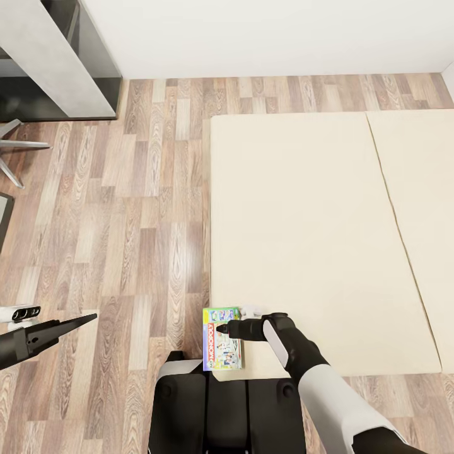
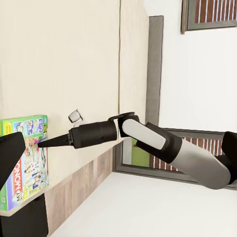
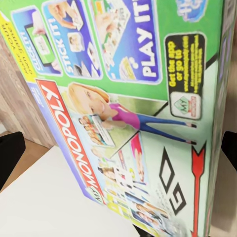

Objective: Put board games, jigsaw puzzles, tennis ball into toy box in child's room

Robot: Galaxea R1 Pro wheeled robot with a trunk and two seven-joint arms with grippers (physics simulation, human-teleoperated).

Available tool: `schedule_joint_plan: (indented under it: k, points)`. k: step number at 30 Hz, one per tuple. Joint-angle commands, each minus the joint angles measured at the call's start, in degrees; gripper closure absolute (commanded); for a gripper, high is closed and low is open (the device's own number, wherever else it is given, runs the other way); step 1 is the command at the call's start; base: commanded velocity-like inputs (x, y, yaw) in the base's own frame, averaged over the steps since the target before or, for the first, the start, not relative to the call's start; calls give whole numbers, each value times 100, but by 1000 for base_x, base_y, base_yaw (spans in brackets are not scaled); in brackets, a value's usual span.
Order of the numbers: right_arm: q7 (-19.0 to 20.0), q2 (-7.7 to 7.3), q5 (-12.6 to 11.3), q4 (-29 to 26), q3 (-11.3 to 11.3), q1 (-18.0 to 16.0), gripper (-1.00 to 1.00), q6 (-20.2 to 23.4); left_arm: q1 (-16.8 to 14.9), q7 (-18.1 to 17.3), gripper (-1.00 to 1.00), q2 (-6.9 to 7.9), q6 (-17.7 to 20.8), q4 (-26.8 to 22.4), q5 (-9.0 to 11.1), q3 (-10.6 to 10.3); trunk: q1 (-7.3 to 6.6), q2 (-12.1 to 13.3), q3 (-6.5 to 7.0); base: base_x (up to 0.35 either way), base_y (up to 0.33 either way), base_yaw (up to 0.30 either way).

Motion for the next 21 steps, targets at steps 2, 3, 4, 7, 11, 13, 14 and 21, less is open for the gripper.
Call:
schedule_joint_plan:
  k: [2,3,4,7,11,13,14,21]
  points:
    - [10,0,-1,-12,-38,3,-100,26,-2,-24,-100,2,61,-1,-5,0,3,-9,-6,0,0,0]
    - [12,0,0,-15,-56,3,-100,27,-2,-24,-100,2,61,-1,-5,1,3,-9,-6,0,0,0]
    - [13,0,1,-19,-79,4,-100,27,-2,-24,-100,2,61,-1,-5,2,3,-9,-6,0,0,0]
    - [21,0,3,-30,-197,5,-100,37,-2,-24,-100,2,61,-1,-5,4,3,-9,-6,0,0,0]
    - [26,0,4,-113,-316,0,-100,73,-1,-24,-100,2,61,-1,-5,4,3,-9,-6,0,0,0]
    - [31,0,4,-241,-340,-2,-100,148,-1,-24,-100,2,61,-1,-5,5,3,-9,-6,0,0,0]
    - [33,0,4,-379,-349,2,-100,231,-2,-24,-100,2,61,-1,-5,5,3,-9,-6,0,0,0]
    - [36,0,4,-1329,-365,239,-100,706,-1,-24,-100,2,61,-1,-5,3,3,-9,-6,0,0,0]
